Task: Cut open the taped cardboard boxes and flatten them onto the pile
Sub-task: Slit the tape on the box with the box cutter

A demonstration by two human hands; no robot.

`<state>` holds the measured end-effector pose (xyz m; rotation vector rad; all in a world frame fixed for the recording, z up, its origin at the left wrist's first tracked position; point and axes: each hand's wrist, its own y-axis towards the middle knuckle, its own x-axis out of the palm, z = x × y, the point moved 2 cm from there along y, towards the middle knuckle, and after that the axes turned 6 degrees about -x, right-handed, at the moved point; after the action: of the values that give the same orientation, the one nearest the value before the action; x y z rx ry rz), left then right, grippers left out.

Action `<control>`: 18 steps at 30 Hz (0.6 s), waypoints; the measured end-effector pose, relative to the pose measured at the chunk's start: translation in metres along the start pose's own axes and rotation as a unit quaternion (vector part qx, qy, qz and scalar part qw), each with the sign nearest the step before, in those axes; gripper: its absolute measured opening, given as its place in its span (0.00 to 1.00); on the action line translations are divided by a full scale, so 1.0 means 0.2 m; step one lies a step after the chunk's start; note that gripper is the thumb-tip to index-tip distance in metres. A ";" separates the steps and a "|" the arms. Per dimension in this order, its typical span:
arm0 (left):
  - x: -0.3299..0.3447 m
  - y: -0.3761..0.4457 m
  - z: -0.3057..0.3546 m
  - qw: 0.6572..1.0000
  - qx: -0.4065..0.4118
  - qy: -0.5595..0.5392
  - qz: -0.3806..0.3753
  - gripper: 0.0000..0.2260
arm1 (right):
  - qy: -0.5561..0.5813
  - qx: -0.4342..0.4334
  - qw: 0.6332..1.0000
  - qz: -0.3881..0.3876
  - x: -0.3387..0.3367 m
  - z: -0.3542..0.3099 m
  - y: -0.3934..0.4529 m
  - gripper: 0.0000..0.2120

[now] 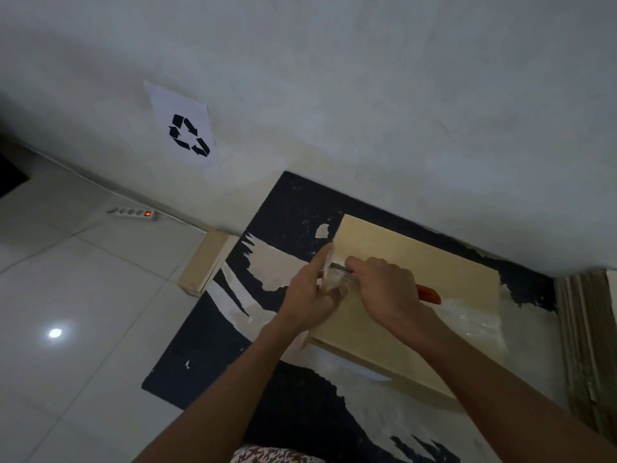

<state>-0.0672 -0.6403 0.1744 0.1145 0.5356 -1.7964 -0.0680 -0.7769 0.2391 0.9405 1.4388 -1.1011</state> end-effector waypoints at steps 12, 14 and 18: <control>-0.08 0.08 0.08 0.993 -0.052 0.085 -0.061 0.31 | -0.062 -0.045 0.997 -0.015 -0.02 0.00 0.02 0.13; -0.06 0.08 0.10 0.993 -0.072 0.076 -0.060 0.31 | -0.060 -0.046 0.997 -0.012 -0.01 0.04 -0.01 0.12; -0.03 0.06 0.11 0.993 -0.076 0.080 -0.042 0.30 | -0.043 -0.053 0.998 0.000 0.02 0.09 -0.06 0.12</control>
<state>-0.0502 -0.6462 0.1936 0.1337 0.8005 -1.8308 -0.0754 -0.7966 0.2354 0.8082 1.4120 -1.0438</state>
